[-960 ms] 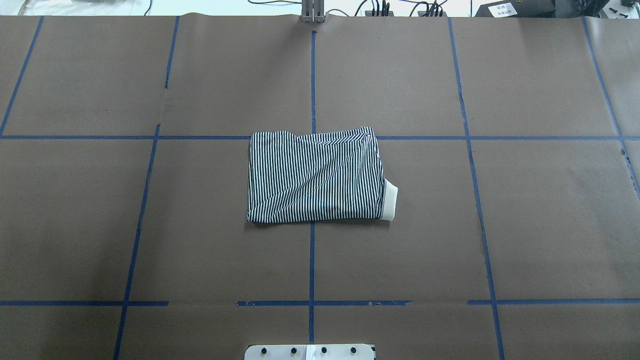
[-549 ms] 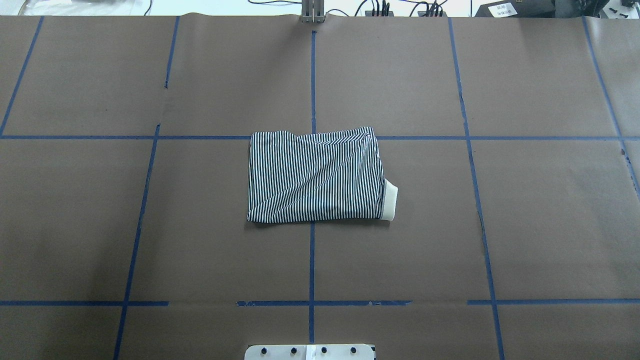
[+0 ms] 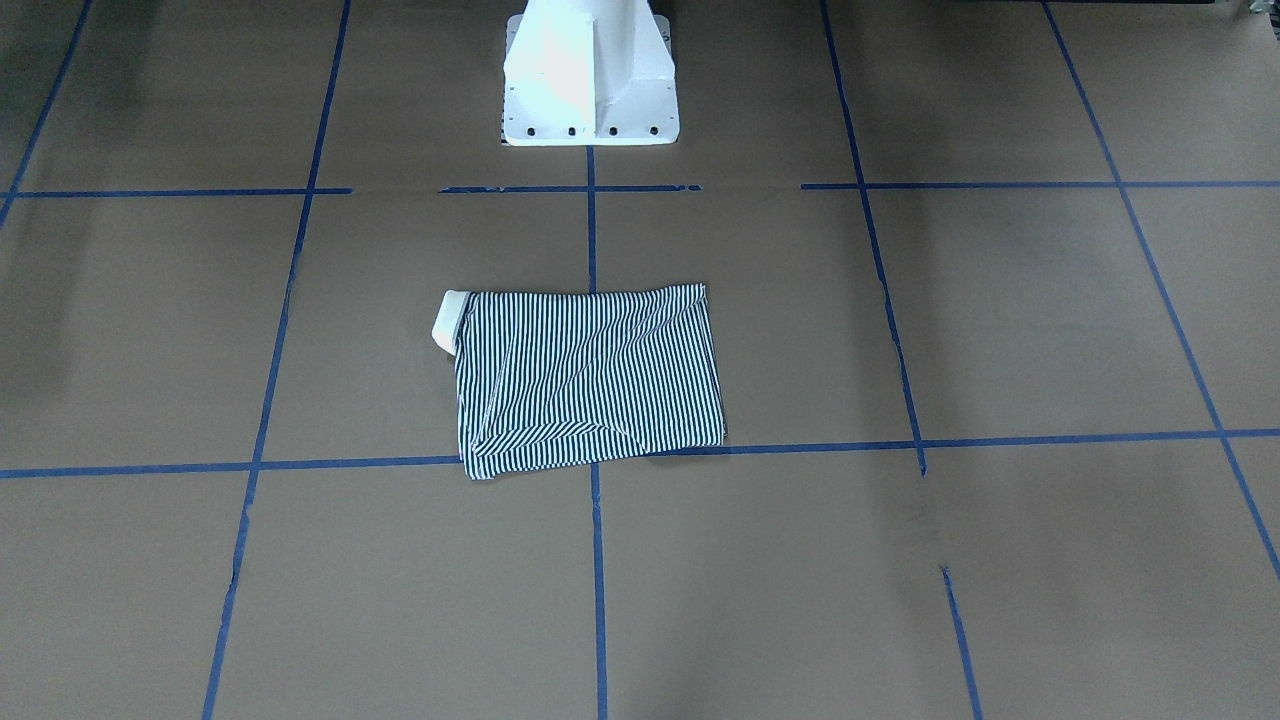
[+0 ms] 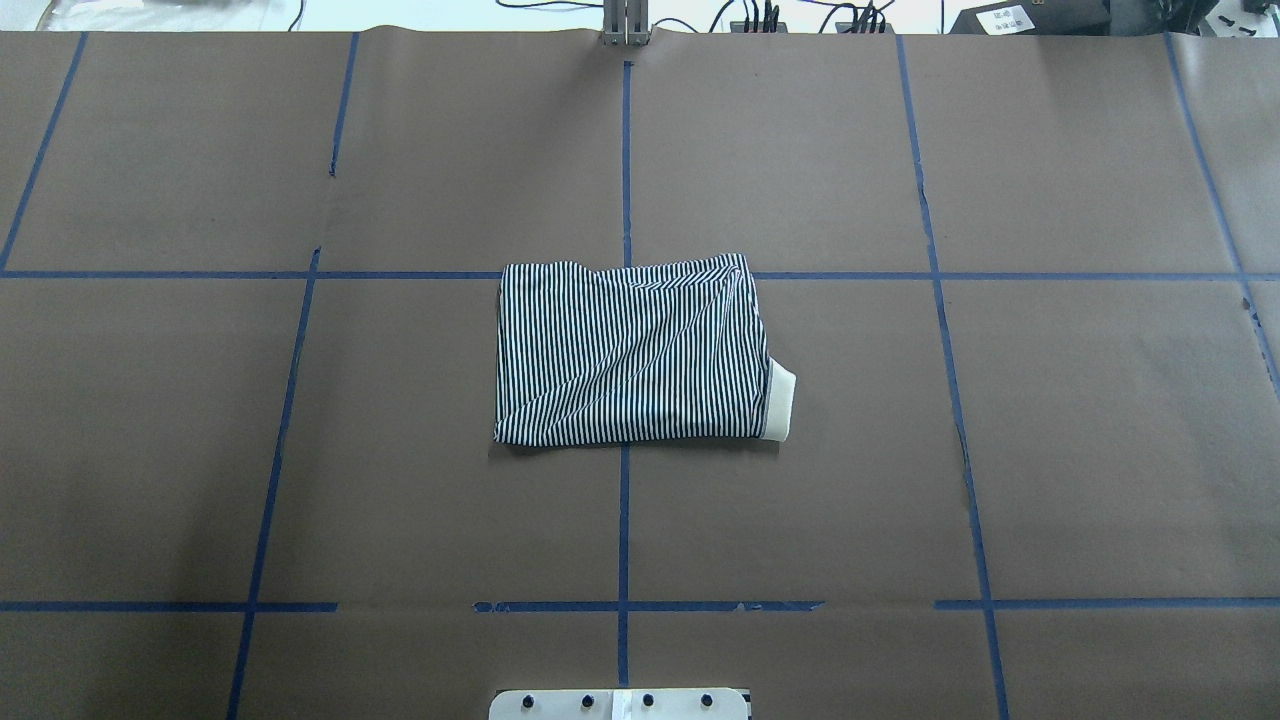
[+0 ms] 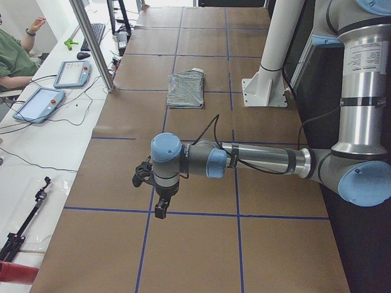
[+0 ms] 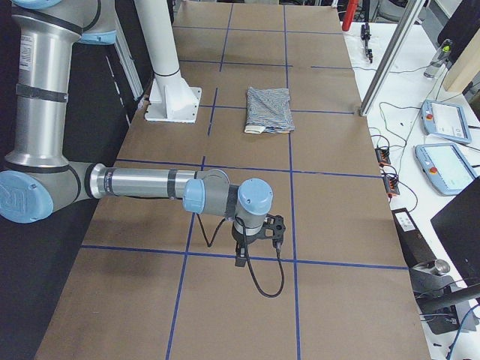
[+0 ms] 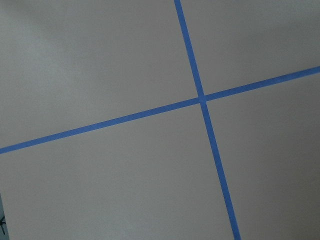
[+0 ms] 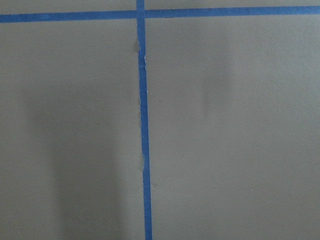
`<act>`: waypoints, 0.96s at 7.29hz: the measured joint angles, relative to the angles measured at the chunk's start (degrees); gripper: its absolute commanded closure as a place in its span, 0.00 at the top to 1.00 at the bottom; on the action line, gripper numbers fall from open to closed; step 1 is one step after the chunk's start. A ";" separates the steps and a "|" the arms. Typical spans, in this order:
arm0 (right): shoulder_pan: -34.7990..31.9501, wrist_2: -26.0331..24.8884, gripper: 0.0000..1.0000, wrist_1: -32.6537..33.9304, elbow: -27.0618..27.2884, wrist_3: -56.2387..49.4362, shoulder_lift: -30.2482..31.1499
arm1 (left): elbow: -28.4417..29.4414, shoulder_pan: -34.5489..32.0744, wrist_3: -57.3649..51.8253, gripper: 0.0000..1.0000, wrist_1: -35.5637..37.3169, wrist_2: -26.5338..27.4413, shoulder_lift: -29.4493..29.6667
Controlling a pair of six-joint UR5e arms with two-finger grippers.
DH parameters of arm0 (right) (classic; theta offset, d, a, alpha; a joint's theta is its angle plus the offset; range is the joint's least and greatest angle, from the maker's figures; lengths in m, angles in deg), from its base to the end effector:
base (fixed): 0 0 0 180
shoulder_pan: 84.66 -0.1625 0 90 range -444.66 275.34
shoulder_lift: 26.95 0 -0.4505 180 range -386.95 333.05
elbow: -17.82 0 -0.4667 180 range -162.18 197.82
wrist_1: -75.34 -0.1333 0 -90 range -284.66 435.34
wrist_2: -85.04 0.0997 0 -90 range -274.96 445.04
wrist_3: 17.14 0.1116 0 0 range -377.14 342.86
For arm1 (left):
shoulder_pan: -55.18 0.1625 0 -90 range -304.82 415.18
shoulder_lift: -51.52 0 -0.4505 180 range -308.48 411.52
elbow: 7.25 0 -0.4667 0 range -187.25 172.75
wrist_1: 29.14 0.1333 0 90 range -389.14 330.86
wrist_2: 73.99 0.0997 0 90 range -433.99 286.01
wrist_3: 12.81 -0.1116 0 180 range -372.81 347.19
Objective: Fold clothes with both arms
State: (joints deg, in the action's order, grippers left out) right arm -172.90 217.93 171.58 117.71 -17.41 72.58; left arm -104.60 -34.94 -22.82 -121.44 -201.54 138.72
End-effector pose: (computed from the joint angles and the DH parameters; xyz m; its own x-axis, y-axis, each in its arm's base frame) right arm 0.0425 -0.4844 0.6954 0.7343 0.0425 0.6775 0.0340 0.9945 -0.0993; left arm -0.0664 -0.5526 0.6514 0.7813 0.2425 -0.5752 -0.1358 0.9654 0.2226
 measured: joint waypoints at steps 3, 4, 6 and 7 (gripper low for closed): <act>0.00 0.00 1.00 0.00 -0.09 -0.07 -0.17 | 0.58 0.07 0.02 1.00 0.05 -3.66 -1.22; 0.00 0.00 1.00 0.00 -0.17 -0.07 -0.22 | 0.60 0.05 0.02 1.00 0.01 -4.50 -2.01; 0.00 0.00 1.00 0.00 -0.29 -0.07 -0.29 | 0.60 0.04 -0.01 1.00 -0.17 -4.37 -2.58; 0.00 0.00 1.00 0.00 -0.41 -0.07 -0.30 | 0.63 0.00 -0.04 1.00 -0.22 -4.26 -2.71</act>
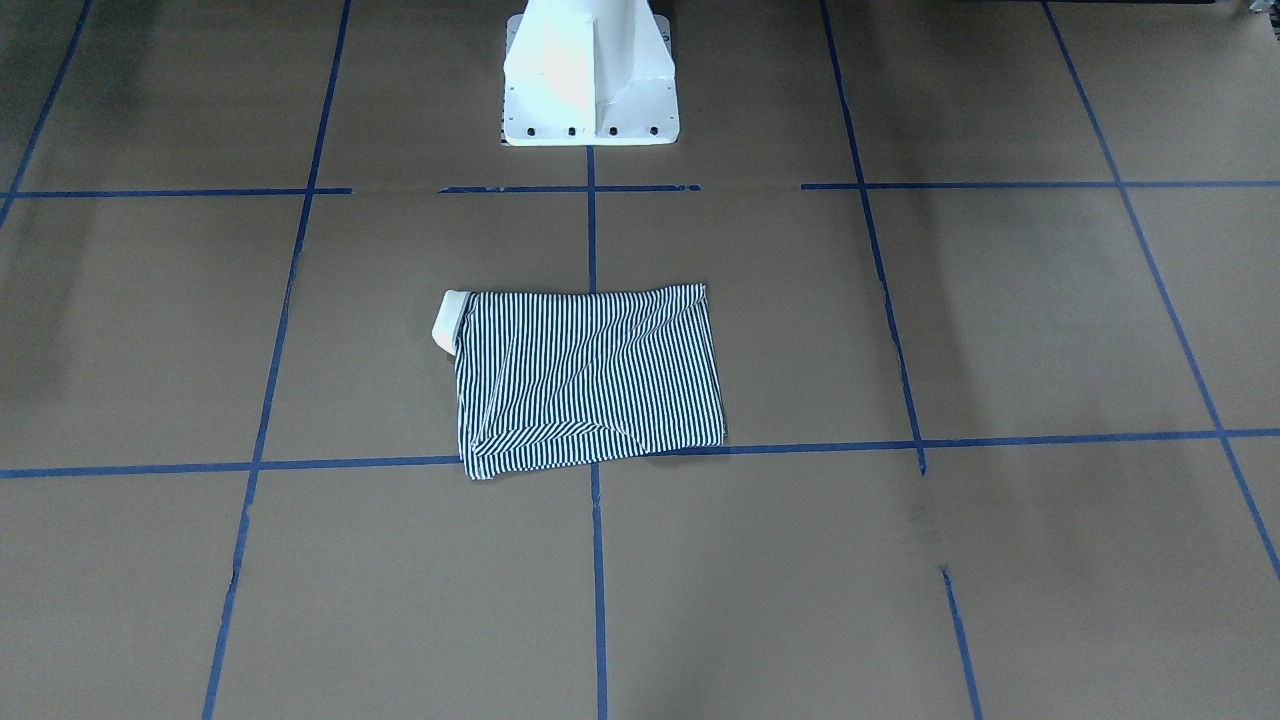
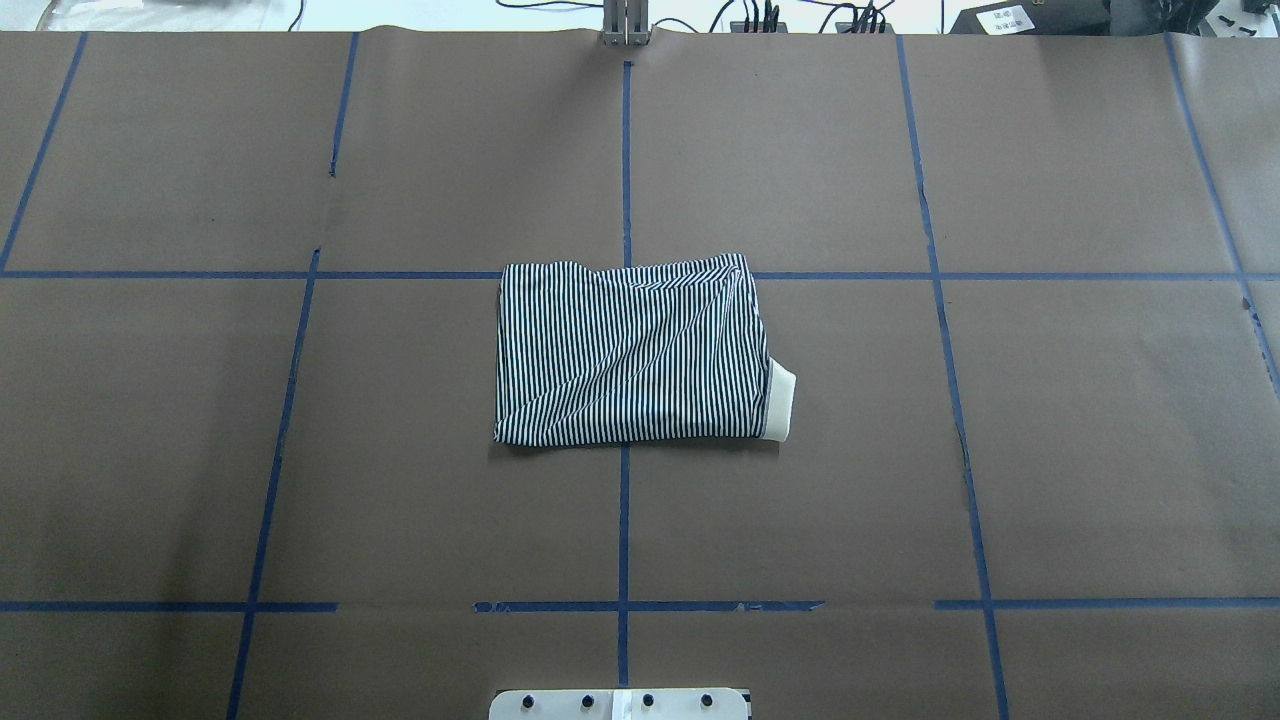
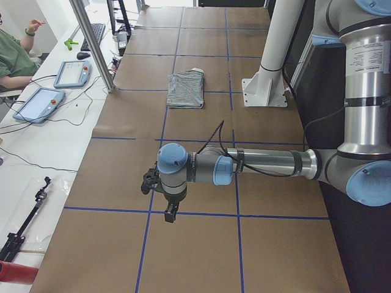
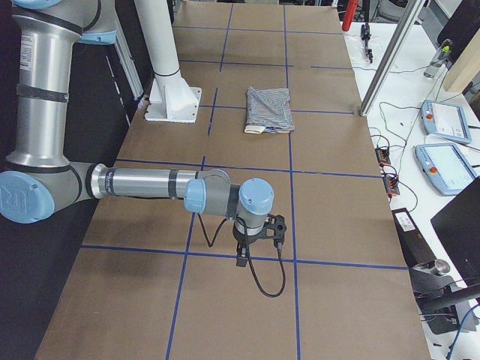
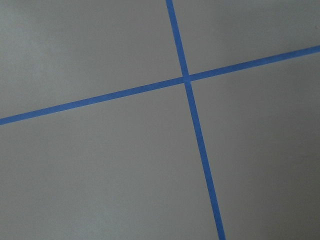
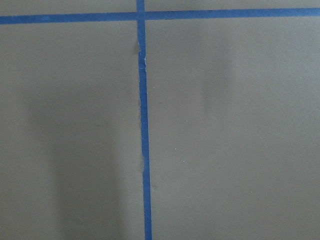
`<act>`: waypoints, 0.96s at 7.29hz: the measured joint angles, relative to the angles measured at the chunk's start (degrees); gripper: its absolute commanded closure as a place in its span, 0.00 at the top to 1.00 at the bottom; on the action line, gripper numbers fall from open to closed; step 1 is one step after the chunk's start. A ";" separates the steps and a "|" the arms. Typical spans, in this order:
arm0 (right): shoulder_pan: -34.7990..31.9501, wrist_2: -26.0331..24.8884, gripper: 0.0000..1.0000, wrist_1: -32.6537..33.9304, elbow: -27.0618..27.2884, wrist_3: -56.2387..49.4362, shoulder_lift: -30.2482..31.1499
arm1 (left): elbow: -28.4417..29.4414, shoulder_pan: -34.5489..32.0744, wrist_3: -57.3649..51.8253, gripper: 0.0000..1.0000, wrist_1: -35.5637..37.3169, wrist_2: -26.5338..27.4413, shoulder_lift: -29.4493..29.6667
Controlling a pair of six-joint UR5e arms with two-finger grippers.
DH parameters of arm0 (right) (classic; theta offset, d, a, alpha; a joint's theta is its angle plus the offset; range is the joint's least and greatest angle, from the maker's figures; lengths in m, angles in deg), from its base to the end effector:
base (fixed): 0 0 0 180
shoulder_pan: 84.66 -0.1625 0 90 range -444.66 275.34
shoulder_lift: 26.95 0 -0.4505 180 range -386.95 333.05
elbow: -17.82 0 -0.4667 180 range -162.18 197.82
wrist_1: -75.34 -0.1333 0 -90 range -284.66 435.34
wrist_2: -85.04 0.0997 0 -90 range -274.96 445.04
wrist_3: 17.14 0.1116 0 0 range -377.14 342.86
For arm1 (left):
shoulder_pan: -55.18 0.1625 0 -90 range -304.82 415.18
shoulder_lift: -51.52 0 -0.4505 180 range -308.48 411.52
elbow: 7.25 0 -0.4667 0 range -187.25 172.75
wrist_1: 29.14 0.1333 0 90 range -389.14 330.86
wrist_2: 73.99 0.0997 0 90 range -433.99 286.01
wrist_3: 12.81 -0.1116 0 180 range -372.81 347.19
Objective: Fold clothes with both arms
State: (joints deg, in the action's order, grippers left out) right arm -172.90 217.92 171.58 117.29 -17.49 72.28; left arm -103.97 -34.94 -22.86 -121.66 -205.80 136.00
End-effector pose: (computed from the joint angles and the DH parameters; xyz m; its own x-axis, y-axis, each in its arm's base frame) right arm 0.0424 -0.4866 0.6970 0.7344 0.0425 0.6774 0.0350 0.9943 -0.1004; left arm -0.0600 -0.5280 0.6777 0.7344 0.2152 -0.6437 -0.1280 0.9753 0.1800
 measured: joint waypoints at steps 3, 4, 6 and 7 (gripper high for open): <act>0.00 0.00 1.00 0.00 -0.53 0.00 -0.09 | 0.03 -0.03 -0.01 1.00 -0.03 0.12 -0.21; 0.00 0.00 1.00 0.00 -0.62 0.00 -0.16 | 0.02 -0.05 0.00 1.00 -0.03 0.14 -0.23; 0.00 0.00 1.00 0.00 -0.73 0.00 -0.24 | 0.03 -0.06 0.02 1.00 -0.03 0.15 -0.27; 0.00 0.00 1.00 0.00 -0.73 0.00 -0.26 | 0.04 -0.06 0.02 1.00 -0.03 0.17 -0.28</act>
